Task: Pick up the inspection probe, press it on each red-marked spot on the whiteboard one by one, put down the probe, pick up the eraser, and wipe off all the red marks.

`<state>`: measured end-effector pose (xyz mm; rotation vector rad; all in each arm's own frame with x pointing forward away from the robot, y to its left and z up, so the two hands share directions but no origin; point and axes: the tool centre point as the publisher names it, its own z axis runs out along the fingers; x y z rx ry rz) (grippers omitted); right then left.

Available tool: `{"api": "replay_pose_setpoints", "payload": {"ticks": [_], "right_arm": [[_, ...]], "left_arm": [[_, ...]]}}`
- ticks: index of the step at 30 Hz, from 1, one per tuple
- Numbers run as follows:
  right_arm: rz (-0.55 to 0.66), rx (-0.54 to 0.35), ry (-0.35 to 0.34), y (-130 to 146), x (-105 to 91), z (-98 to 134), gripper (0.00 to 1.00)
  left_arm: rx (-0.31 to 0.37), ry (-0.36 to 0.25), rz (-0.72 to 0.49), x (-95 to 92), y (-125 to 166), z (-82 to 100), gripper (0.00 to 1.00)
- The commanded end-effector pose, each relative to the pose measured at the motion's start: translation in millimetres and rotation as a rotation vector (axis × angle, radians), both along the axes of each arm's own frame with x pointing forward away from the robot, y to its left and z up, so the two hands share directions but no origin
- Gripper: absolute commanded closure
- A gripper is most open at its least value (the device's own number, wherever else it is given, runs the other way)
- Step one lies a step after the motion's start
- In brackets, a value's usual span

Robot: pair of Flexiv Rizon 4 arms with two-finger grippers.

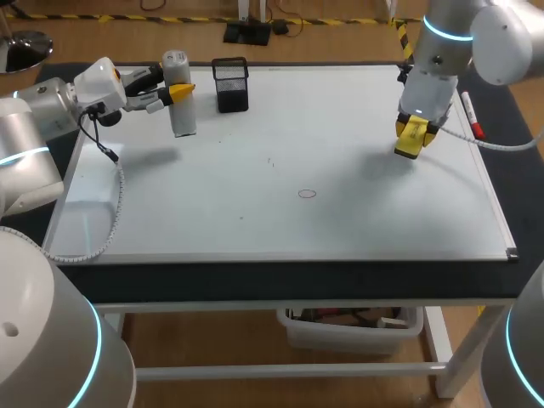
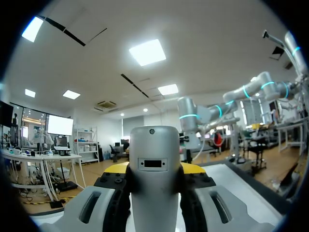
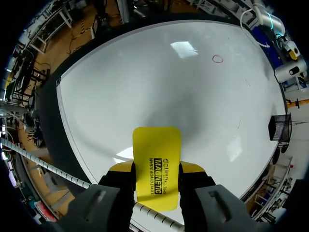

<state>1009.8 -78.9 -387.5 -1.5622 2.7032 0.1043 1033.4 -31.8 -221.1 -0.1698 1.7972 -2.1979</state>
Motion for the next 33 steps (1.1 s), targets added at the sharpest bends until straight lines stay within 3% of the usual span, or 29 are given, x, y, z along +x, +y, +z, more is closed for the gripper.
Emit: {"api": "replay_pose_setpoints", "payload": {"ticks": [1,15,23,33], "right_arm": [[0.003,-0.002,0.000,-0.8,0.4,0.7,1.00],[0.003,-0.002,0.000,-0.8,0.4,0.7,1.00],[0.003,-0.002,0.000,-0.8,0.4,0.7,1.00],[0.003,-0.002,0.000,-0.8,0.4,0.7,1.00]], "left_arm": [[-0.030,-0.028,-0.062,-20.3,-18.5,-2.3,1.00],[-0.090,-0.076,-0.336,-121.8,-100.0,2.0,1.00],[-0.082,-0.079,-0.449,-158.0,-145.8,-1.7,1.00],[-0.077,-0.077,-0.515,-178.8,-197.1,-14.7,1.00]]}}
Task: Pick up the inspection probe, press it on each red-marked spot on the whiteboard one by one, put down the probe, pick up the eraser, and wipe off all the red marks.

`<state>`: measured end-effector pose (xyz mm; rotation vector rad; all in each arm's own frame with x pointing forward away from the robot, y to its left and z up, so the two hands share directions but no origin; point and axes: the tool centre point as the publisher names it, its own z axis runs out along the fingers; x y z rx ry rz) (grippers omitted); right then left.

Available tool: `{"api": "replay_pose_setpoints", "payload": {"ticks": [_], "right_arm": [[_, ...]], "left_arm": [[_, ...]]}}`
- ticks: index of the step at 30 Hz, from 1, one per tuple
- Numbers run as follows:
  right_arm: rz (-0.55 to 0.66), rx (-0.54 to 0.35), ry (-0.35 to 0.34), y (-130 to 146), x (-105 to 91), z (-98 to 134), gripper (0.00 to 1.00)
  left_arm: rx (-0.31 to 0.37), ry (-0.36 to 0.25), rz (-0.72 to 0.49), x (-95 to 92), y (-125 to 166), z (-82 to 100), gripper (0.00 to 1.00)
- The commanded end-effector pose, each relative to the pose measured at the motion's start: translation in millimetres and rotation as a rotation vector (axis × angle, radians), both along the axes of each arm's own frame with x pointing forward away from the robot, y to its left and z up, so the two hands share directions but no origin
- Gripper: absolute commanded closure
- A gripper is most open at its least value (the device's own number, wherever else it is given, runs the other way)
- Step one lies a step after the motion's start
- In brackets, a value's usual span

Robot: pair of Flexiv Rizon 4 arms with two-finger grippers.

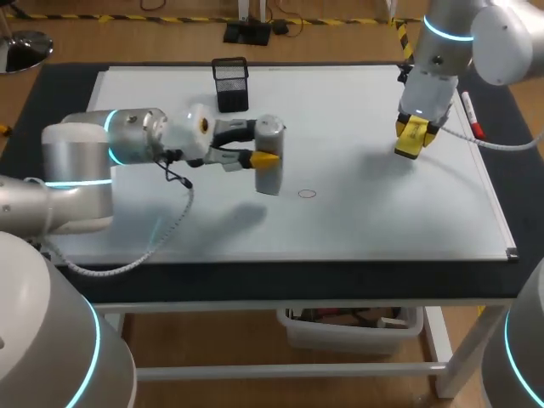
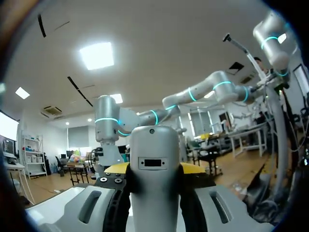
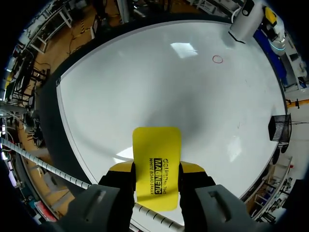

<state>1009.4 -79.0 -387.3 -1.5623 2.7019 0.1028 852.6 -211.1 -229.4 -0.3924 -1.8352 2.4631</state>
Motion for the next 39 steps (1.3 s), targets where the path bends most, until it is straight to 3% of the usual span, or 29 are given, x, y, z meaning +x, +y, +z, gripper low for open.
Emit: {"api": "replay_pose_setpoints", "payload": {"ticks": [1,11,27,39], "right_arm": [[0.003,-0.002,0.002,-0.7,0.9,0.5,1.00],[0.003,-0.002,0.002,-0.7,0.9,0.5,1.00],[0.003,-0.002,0.002,-0.7,0.9,0.5,1.00],[0.003,-0.002,0.002,-0.7,0.9,0.5,1.00]], "left_arm": [[-0.026,0.022,-0.017,2.0,-21.5,-8.2,1.00],[-0.026,0.019,-0.043,3.2,-54.4,-20.8,1.00],[-0.037,0.044,-0.003,33.5,-69.5,-36.3,1.00],[-0.019,0.052,0.016,44.8,-72.8,-42.9,1.00]]}}
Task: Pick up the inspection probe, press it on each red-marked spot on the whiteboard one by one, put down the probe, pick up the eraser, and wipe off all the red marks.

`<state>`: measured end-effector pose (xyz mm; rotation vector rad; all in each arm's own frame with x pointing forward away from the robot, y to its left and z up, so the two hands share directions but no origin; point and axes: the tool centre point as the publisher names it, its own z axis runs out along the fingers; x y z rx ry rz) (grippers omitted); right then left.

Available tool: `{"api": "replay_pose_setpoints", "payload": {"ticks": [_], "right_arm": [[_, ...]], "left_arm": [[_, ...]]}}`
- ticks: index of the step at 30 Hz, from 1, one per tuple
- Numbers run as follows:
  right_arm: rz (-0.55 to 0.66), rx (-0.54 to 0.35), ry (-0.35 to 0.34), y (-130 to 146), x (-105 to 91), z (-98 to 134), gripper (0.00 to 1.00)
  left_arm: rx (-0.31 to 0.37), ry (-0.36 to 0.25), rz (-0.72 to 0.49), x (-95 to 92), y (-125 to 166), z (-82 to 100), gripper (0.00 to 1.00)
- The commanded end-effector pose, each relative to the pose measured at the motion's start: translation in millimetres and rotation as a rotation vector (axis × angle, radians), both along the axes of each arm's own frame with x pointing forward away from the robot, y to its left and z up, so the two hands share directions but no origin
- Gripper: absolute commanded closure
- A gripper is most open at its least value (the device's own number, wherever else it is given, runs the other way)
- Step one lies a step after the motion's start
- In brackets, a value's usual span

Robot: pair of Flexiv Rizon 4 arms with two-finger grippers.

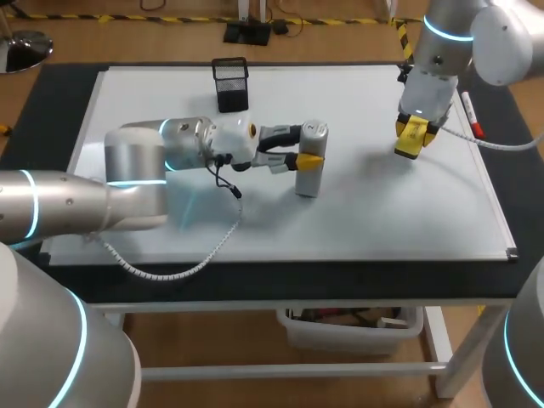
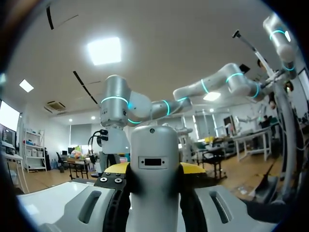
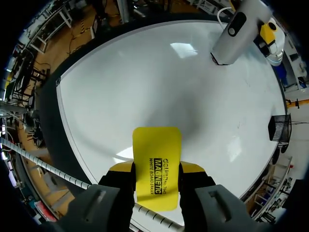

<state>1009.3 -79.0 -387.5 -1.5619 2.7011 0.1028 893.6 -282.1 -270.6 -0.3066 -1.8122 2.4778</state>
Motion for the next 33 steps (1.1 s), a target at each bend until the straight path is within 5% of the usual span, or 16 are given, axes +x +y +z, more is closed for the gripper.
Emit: {"api": "replay_pose_setpoints", "payload": {"ticks": [1,33], "right_arm": [[0.003,-0.002,0.002,-0.7,1.0,0.7,1.00],[0.003,-0.002,0.002,-0.7,1.0,0.7,1.00]], "left_arm": [[-0.004,0.000,-0.006,4.4,-2.1,-2.2,1.00],[0.127,-0.008,0.015,5.7,2.0,-16.5,1.00]]}}
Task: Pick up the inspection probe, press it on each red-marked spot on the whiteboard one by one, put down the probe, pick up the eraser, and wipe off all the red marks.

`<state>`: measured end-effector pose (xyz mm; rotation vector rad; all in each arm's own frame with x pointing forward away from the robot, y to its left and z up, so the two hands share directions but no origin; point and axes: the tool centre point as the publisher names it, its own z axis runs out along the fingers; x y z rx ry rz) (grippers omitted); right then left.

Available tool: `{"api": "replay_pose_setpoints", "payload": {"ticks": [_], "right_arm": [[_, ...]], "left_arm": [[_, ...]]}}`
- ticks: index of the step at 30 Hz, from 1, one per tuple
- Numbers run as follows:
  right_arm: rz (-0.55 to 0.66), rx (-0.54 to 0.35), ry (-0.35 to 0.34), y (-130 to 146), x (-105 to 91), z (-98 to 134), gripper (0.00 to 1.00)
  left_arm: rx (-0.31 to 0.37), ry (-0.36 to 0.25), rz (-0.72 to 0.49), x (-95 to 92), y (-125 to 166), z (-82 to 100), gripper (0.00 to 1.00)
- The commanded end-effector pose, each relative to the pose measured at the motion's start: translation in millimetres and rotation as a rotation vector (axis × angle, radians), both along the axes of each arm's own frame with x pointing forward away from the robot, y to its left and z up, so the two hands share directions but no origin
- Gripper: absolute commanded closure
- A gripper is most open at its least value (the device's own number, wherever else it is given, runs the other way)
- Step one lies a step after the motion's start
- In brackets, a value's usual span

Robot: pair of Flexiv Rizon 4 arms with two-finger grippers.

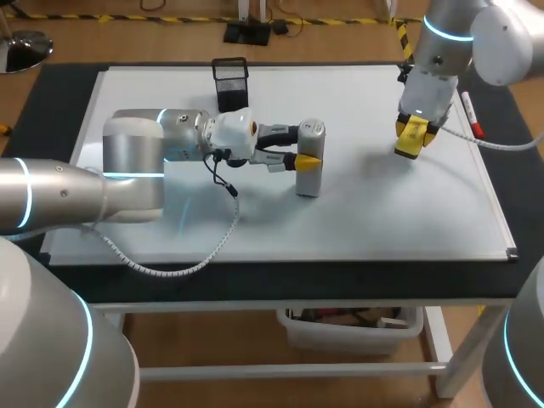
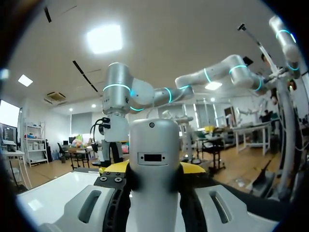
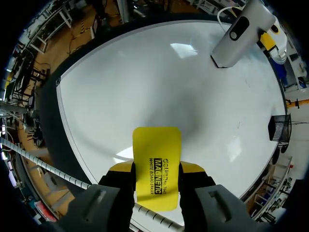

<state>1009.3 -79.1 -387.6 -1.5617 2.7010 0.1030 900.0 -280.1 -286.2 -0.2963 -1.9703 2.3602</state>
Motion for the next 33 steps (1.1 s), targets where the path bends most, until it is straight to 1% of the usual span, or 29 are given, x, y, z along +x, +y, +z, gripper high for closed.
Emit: {"api": "replay_pose_setpoints", "payload": {"ticks": [1,15,16,17,18,21,23,29,30,32,33], "right_arm": [[0.003,-0.003,0.002,-0.6,1.0,0.8,1.00],[0.003,-0.003,0.002,-0.6,1.0,0.8,1.00],[0.003,-0.003,0.002,-0.6,1.0,0.8,1.00],[0.003,-0.003,0.002,-0.6,1.0,0.8,1.00],[0.003,-0.003,0.002,-0.6,1.0,0.8,1.00],[0.003,-0.003,0.002,-0.6,1.0,0.8,1.00],[0.003,-0.003,0.002,-0.6,1.0,0.8,1.00],[0.003,-0.003,0.002,-0.6,1.0,0.8,1.00],[0.003,-0.003,0.002,-0.6,1.0,0.8,1.00],[0.003,-0.003,0.002,-0.6,1.0,0.8,1.00],[0.003,-0.003,0.002,-0.6,1.0,0.8,1.00]], "left_arm": [[0.000,0.000,0.000,-0.6,0.0,-0.9,1.00],[0.001,-0.001,0.003,-0.5,0.7,0.6,1.00],[-0.005,-0.003,0.005,-0.8,1.6,3.8,1.00],[0.013,0.015,0.023,-0.8,2.2,6.3,1.00],[0.005,0.027,0.023,-0.1,3.0,9.2,1.00],[-0.001,0.031,0.033,1.2,8.1,17.2,1.00],[-0.022,0.042,0.047,4.4,16.8,23.9,1.00],[-0.034,0.053,0.110,18.8,48.1,35.2,1.00],[-0.025,0.055,0.124,21.8,54.0,36.9,1.00],[-0.041,0.061,0.148,28.7,67.7,40.6,1.00],[-0.030,0.056,0.162,32.5,74.5,42.1,1.00]]}}
